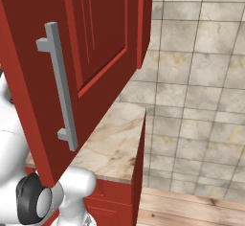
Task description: Pick the canned food and boxed food from the counter and place them in the cabinets closest to them.
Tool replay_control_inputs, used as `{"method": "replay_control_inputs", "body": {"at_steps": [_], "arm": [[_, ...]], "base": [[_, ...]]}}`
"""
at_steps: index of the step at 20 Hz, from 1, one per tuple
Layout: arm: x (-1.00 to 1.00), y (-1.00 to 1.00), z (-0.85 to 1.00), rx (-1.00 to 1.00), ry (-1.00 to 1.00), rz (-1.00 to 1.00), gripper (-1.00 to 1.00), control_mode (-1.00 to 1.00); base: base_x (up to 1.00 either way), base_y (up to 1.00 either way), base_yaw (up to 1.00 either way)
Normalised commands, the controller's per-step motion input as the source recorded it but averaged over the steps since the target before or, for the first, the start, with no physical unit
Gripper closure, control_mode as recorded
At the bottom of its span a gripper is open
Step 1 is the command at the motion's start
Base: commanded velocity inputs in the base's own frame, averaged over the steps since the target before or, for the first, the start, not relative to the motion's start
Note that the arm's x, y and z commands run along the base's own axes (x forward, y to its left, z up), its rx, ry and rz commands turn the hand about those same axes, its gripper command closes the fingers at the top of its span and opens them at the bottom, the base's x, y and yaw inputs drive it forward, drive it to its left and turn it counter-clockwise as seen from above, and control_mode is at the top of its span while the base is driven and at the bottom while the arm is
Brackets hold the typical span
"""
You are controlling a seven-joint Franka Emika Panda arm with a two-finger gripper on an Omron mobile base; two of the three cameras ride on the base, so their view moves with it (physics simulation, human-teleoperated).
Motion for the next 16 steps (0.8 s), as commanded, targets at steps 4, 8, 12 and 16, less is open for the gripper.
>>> {"method": "replay_control_inputs", "body": {"at_steps": [4,8,12,16], "arm": [[-0.07,0.28,0.00,0.02,0.00,0.00,-1.00,-1.00],[-0.08,0.29,0.00,0.01,0.00,0.00,-1.00,-1.00],[-0.06,0.27,0.00,0.00,0.00,0.00,-1.00,-1.00],[-0.03,0.22,0.00,0.00,0.00,0.00,-1.00,-1.00]], "base": [[0.00,0.00,0.00],[0.00,0.00,0.00],[0.00,0.00,0.00],[0.00,0.00,0.00]]}}
